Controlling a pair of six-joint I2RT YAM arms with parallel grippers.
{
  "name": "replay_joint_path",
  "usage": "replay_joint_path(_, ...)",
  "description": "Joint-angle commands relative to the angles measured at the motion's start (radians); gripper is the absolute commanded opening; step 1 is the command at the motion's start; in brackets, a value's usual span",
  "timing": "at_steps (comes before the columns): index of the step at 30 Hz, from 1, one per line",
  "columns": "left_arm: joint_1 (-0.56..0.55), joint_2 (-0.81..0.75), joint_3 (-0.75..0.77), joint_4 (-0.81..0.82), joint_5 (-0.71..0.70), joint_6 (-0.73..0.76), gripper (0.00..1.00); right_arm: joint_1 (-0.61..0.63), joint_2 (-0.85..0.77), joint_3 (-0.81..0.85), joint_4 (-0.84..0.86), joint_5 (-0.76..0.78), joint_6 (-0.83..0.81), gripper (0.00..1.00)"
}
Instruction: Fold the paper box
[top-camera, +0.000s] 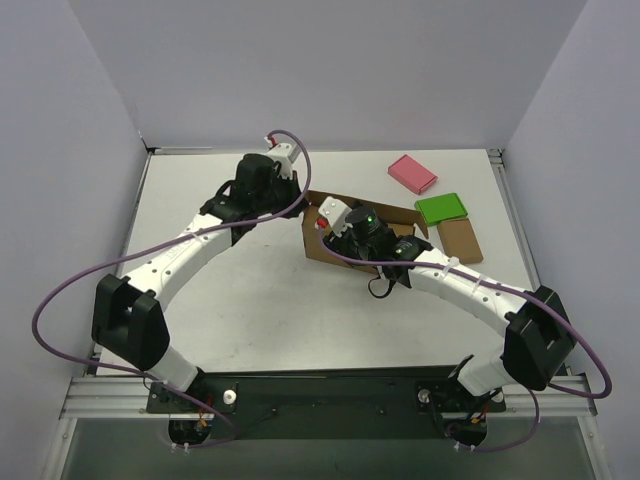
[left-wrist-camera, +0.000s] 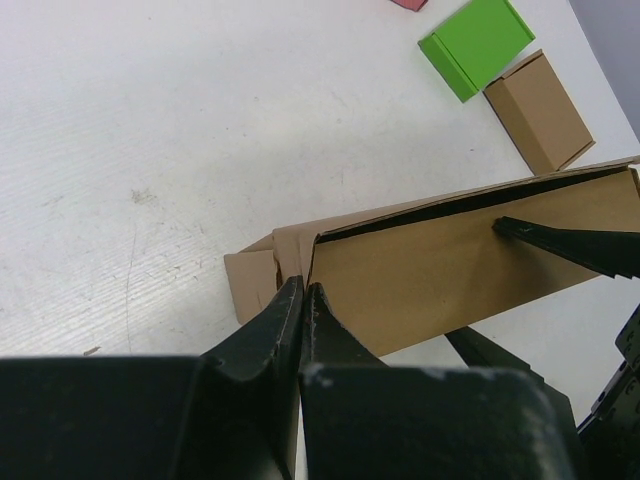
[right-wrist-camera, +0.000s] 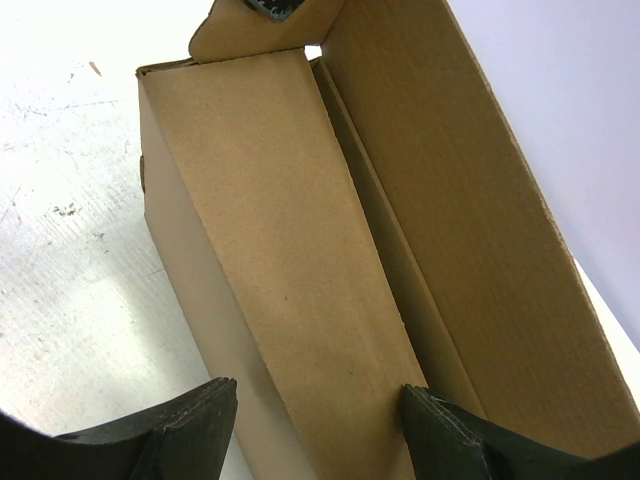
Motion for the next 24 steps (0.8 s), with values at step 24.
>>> replay_joint_path(24,-0.031,0.021,-0.137,-0.115,-0.02,0.09,0.0,0.001,-0.047,0.051,-0.154,-0.008,0.162,0.73)
